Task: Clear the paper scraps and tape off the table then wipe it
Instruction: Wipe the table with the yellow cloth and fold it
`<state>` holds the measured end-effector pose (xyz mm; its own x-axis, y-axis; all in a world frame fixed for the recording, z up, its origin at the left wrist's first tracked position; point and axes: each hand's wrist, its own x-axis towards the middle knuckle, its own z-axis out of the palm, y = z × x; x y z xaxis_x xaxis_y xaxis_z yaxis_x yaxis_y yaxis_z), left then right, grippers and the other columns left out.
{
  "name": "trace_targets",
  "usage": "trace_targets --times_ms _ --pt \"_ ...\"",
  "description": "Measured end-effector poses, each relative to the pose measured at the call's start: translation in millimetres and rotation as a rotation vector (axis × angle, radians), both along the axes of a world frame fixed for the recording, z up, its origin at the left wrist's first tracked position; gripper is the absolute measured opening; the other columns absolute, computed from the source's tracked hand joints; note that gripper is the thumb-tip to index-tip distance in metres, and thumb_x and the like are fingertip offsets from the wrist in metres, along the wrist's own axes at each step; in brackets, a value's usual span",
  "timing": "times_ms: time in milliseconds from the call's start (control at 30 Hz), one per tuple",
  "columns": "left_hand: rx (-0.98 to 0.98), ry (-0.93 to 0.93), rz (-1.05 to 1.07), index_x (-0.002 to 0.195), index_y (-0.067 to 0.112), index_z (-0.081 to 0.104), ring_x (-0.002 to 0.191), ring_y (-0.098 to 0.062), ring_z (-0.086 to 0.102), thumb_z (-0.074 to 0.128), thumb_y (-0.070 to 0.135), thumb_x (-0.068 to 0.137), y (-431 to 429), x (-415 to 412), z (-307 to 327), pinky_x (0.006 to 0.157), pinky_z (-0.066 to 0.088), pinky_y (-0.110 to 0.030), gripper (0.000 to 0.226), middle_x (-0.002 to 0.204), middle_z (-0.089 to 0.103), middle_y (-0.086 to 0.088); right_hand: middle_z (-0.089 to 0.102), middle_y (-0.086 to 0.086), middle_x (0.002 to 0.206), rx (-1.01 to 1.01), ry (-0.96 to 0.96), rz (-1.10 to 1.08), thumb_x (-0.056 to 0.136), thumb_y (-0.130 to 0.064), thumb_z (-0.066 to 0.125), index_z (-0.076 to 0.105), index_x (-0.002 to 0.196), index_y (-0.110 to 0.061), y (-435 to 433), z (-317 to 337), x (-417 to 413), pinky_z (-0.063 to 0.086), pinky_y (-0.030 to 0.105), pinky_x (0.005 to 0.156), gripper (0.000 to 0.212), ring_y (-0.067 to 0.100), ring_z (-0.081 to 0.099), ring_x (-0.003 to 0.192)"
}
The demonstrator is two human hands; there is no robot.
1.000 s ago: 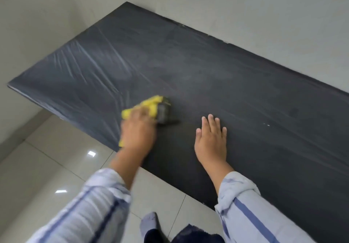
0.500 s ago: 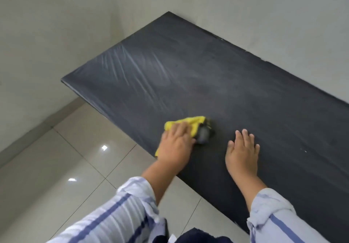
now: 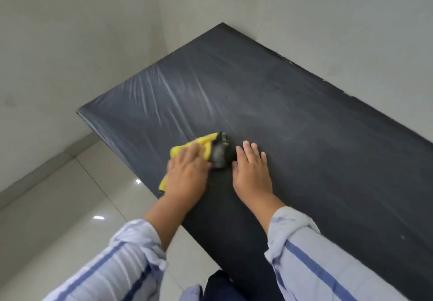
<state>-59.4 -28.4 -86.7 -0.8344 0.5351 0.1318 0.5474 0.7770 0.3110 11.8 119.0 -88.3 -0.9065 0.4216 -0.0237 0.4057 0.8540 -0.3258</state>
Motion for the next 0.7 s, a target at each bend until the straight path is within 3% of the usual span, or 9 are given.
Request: trace_targets --times_ms 133,233,367,467,567,700 --pt "-0.146 -0.039 0.509 0.124 0.009 0.055 0.12 -0.038 0.038 0.043 0.031 0.095 -73 -108 -6 0.101 0.033 -0.047 0.038 0.137 0.042 -0.016 0.032 0.016 0.148 0.039 0.003 0.042 0.096 -0.023 0.038 0.04 0.137 -0.007 2 -7 2 0.013 0.047 0.114 0.044 0.034 0.022 0.14" --pt "-0.063 -0.068 0.706 0.127 0.004 0.048 0.121 -0.04 0.037 0.038 0.027 0.097 -73 -133 8 0.103 0.03 -0.046 0.039 0.138 0.041 -0.017 0.039 0.019 0.143 0.061 0.017 0.028 0.093 -0.022 0.04 0.046 0.132 -0.006 3 -8 0 0.02 0.048 0.111 0.042 0.037 0.029 0.136" --pt "0.041 -0.064 0.317 0.125 0.006 0.053 0.116 -0.04 0.044 0.046 0.028 0.094 20 -81 16 0.092 0.038 -0.048 0.038 0.139 0.044 -0.014 0.041 0.019 0.142 -0.007 0.03 0.005 0.092 -0.015 0.047 0.049 0.13 -0.006 5 -6 -12 0.016 0.048 0.112 0.039 0.039 0.029 0.136" --pt "-0.01 -0.092 0.049 0.128 0.014 0.052 0.124 -0.032 0.041 0.042 0.036 0.095 46 -57 4 0.097 0.035 -0.043 0.041 0.144 0.041 -0.002 0.037 0.018 0.145 -0.046 0.019 0.003 0.091 -0.013 0.049 0.048 0.131 -0.006 13 1 -27 0.012 0.046 0.114 0.04 0.036 0.025 0.138" --pt "-0.014 -0.012 0.071 0.117 0.012 0.062 0.117 -0.036 0.049 0.041 0.037 0.089 23 -101 2 0.092 0.04 -0.048 0.042 0.137 0.05 -0.008 0.029 0.012 0.149 -0.039 -0.03 -0.073 0.094 -0.016 0.044 0.044 0.135 -0.01 30 10 -35 0.006 0.041 0.116 0.041 0.03 0.017 0.141" --pt "-0.113 -0.12 0.279 0.134 0.028 0.045 0.126 -0.04 0.033 0.045 0.04 0.093 -8 -175 8 0.101 0.031 -0.052 0.042 0.149 0.028 -0.015 0.031 0.009 0.149 -0.092 -0.059 -0.292 0.095 -0.017 0.042 0.047 0.133 -0.012 42 24 -42 0.013 0.038 0.116 0.039 0.026 0.019 0.14"
